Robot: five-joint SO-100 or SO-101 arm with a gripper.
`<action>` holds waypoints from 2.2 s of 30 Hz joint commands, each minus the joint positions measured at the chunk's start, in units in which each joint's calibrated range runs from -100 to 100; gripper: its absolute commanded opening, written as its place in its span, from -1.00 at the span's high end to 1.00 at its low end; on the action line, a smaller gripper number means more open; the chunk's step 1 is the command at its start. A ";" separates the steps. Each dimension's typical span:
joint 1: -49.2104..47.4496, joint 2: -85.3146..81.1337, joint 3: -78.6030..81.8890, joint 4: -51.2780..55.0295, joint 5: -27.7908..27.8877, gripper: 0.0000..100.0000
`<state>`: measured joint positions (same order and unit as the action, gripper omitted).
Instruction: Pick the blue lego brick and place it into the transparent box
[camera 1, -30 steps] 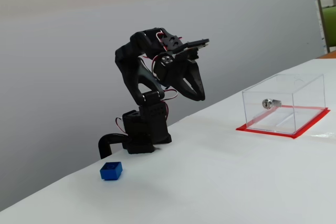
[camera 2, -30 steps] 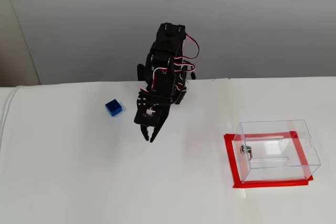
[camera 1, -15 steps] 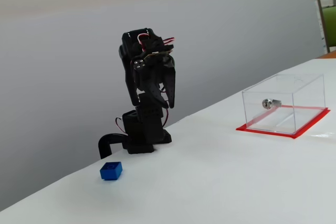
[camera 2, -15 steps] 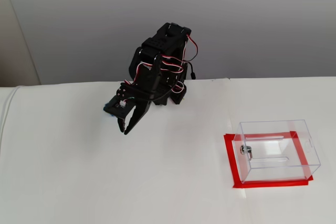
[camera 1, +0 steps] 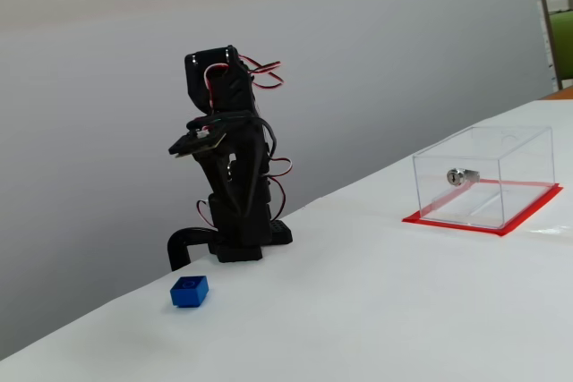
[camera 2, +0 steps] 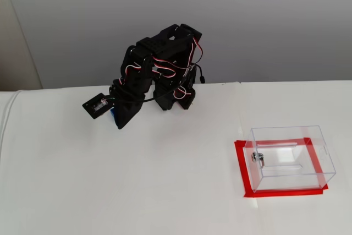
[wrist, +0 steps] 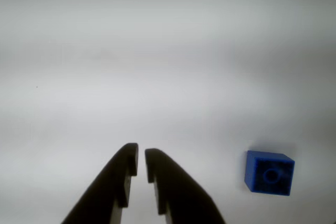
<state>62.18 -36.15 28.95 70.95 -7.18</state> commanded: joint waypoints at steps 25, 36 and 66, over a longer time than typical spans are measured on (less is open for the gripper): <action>26.66 13.96 -2.91 8.07 13.60 0.97; 35.75 19.22 -3.27 6.94 16.47 0.97; 25.62 19.31 3.24 3.11 19.86 0.49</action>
<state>88.14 -16.53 31.07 75.15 12.46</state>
